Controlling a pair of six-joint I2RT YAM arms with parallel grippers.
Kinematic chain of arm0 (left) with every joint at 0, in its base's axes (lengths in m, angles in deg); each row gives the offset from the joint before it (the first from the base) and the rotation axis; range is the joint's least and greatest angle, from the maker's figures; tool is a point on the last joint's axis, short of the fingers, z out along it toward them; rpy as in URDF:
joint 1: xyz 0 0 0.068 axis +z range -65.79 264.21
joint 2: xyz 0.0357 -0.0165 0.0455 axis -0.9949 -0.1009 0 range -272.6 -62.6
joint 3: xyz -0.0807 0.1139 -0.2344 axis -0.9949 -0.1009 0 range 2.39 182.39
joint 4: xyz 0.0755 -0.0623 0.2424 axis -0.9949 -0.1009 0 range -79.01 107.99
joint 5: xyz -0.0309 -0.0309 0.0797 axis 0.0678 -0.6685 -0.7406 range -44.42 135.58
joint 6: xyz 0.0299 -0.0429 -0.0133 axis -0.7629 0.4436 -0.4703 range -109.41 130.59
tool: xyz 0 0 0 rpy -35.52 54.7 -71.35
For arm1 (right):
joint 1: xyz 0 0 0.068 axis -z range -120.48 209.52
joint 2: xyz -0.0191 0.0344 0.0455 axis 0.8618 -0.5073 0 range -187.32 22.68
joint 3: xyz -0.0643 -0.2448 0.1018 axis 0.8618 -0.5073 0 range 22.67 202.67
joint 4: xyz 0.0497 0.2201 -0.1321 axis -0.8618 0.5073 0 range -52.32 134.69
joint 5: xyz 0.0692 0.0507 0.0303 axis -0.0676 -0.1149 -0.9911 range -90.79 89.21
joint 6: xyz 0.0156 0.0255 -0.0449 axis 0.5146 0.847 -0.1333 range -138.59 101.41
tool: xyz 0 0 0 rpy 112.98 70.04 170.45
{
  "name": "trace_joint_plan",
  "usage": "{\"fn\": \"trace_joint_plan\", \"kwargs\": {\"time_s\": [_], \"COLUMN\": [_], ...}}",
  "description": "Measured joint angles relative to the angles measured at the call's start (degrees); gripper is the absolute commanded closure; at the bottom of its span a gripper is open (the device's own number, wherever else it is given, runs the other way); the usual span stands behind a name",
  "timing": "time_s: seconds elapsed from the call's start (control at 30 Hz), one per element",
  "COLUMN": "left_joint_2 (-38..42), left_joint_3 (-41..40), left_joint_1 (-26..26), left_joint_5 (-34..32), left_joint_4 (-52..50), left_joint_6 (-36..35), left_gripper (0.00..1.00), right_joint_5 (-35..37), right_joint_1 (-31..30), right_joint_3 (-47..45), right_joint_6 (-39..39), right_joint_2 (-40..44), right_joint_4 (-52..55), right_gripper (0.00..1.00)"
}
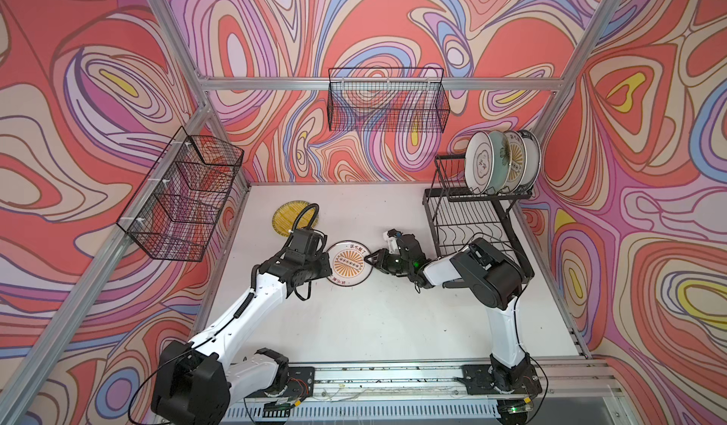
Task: Load plates into a dish rack
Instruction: Pick up the plate from the center of the table.
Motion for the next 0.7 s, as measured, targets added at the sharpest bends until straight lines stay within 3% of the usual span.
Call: {"fn": "trace_joint_plan", "kwargs": {"time_s": [0.7], "left_joint_2": [0.00], "left_joint_3": [-0.15], "left_joint_1": [0.00], "left_joint_5": [1.14], "left_joint_4": [0.04], "left_joint_6": [-0.22], "left_gripper": [0.71], "right_joint_5": [0.28], "right_joint_1": [0.22], "right_joint_3": [0.00], "right_joint_6": [0.04], "right_joint_2": [-0.24], "right_joint_4": [0.90], "right_gripper": [0.89]}}
